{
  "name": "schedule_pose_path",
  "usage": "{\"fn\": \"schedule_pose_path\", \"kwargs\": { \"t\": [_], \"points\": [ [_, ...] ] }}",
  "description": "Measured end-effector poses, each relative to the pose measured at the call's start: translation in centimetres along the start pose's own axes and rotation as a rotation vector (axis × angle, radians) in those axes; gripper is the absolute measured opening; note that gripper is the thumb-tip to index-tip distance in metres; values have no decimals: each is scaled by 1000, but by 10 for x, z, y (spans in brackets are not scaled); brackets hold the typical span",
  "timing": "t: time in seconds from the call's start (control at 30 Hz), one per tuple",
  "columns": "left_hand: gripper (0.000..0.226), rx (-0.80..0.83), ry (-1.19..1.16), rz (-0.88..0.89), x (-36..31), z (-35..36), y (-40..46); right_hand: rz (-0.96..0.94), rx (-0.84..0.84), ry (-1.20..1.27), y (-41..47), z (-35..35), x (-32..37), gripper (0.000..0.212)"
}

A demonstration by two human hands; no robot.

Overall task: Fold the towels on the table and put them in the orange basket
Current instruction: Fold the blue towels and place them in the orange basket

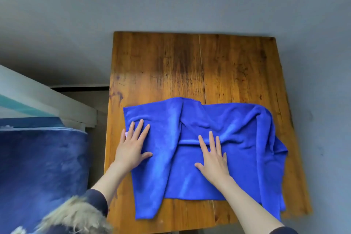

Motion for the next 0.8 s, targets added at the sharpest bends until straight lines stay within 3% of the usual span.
{"fn": "schedule_pose_path", "kwargs": {
  "t": [0.13, 0.3, 0.4, 0.57, 0.8],
  "points": [
    [94, 18, 186, -28, 43, -30, 21, 0, -41, -55, -6, 3, 6, 104],
    [79, -54, 43, -9, 31, -42, 30, -41, -1, -80, -11, 17, 24, 107],
    [91, -20, 30, 69, 2, -23, 20, -94, 39, -144, -14, 26, 36, 109],
    [115, 55, 17, -19, 7, 0, 6, -214, 72, -258, -14, 32, 54, 109],
    [114, 32, 9, -63, 31, -8, -1, -321, 174, -286, -27, 50, 71, 108]
  ]
}}
Point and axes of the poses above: each hand's wrist, its own y-axis towards the middle knuckle, its own z-axis out of the palm, x = y × z, the point moved 4 cm from there along y, towards the middle knuckle, and after that the axes turned 3 degrees about -x, right-handed, at the moved point
